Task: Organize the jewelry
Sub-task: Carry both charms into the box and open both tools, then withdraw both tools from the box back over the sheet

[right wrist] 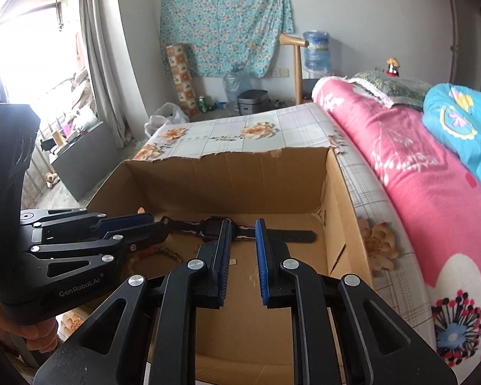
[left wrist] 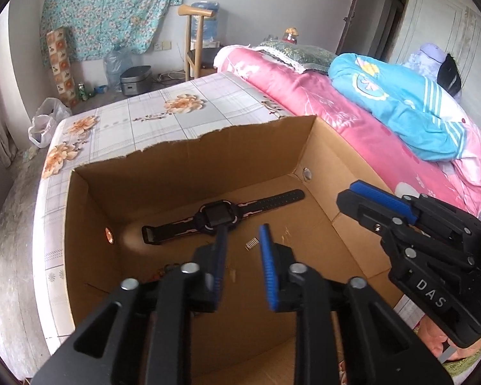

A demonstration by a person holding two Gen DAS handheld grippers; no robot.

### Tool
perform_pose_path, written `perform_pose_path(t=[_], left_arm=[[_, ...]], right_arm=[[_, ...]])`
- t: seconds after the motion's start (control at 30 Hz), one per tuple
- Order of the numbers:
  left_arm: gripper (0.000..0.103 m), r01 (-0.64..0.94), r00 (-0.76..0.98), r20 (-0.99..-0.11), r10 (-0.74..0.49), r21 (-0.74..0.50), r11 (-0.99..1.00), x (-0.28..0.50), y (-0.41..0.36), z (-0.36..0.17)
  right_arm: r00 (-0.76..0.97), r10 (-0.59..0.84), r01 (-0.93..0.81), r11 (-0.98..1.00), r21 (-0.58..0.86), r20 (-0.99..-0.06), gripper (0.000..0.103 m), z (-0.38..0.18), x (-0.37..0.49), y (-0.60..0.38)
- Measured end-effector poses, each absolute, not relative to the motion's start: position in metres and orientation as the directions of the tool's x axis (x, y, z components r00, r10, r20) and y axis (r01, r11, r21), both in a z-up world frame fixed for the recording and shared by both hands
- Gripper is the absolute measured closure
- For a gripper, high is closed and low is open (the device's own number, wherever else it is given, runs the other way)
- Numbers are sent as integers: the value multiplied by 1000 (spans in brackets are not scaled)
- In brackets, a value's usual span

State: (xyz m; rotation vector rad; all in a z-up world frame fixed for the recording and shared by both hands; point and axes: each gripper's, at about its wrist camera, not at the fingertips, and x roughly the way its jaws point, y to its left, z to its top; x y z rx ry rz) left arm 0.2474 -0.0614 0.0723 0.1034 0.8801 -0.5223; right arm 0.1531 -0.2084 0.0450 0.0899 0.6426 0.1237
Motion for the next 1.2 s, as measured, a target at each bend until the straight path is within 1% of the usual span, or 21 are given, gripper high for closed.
perform_pose_path(t=[0.1, 0.13, 0.2, 0.33, 0.4, 0.5, 0.57, 0.63, 0.7, 0.77, 0.83, 1.0, 1.2], left_arm=[[65, 470, 537, -751, -385, -113, 875, 245, -61, 77], [63, 470, 541, -748, -385, -112, 876, 244, -60, 79], [53, 464, 557, -741, -376, -98, 880, 241, -59, 83], [47, 460, 581, -728, -364, -75, 885, 233, -58, 92], [40, 466, 587, -721, -369, -72, 882, 228, -56, 96], [37, 469, 599, -709, -372, -66, 881, 221, -55, 103], [33, 461, 607, -703, -370, -68, 885, 217, -52, 109], [28, 454, 618, -692, -374, -75, 888, 213, -47, 115], [23, 449, 635, -676, -374, -71, 891, 206, -43, 121], [19, 444, 651, -663, -371, -64, 894, 200, -40, 126], [17, 439, 662, -650, -373, -68, 896, 192, -35, 129], [9, 436, 682, -626, -379, -69, 897, 172, -22, 135], [6, 424, 694, -617, -371, -67, 903, 148, -4, 133]], right_arm=[[799, 138, -84, 989, 119, -585, 87, 48, 152, -209], [801, 136, -83, 990, 117, -583, 86, 49, 151, -209], [805, 136, -81, 990, 119, -577, 85, 51, 149, -209], [817, 134, -84, 990, 116, -561, 77, 58, 143, -208], [824, 136, -86, 989, 116, -550, 71, 62, 140, -208], [833, 140, -88, 989, 122, -536, 68, 69, 134, -208], [828, 171, -96, 982, 166, -534, 66, 72, 131, -211], [824, 201, -103, 973, 208, -530, 61, 75, 128, -214], [830, 205, -103, 971, 218, -519, 58, 78, 121, -214], [835, 206, -106, 970, 219, -510, 56, 82, 116, -213], [841, 207, -110, 970, 217, -500, 50, 86, 109, -211], [852, 204, -115, 972, 207, -482, 41, 93, 96, -207], [856, 206, -126, 973, 196, -475, 30, 95, 83, -198]])
